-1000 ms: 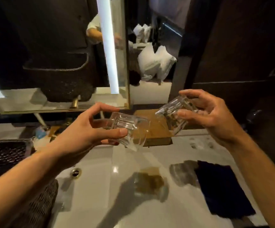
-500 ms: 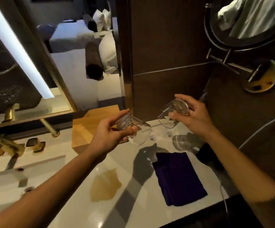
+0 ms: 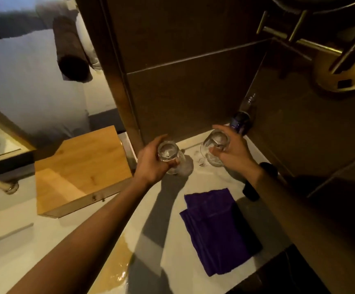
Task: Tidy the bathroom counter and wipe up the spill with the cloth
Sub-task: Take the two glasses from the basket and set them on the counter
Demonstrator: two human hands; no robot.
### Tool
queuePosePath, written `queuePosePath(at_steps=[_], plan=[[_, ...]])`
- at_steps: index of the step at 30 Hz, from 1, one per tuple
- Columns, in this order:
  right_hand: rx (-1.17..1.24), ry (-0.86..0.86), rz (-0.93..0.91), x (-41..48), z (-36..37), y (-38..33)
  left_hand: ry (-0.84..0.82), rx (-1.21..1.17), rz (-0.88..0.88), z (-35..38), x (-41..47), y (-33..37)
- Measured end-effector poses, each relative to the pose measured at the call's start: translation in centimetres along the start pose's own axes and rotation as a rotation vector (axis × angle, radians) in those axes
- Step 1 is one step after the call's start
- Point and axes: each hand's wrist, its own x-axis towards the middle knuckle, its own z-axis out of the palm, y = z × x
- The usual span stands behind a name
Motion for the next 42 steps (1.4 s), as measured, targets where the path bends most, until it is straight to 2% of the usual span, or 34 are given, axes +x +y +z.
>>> queuePosePath(at_steps=[14, 35, 42], plan=[[-0.092, -0.051, 0.116, 5.1, 4.2, 6.7, -0.027, 0.034, -0.039, 6.4, 4.7, -4.2], [-0.241, -0.050, 0.052, 4.9, 5.3, 7.6, -0.049, 0.121, -0.032, 7.5, 4.2, -4.2], [-0.264, -0.068, 0.091, 5.1, 5.4, 7.8, -0.038, 0.134, -0.035, 8.1, 3.9, -4.3]])
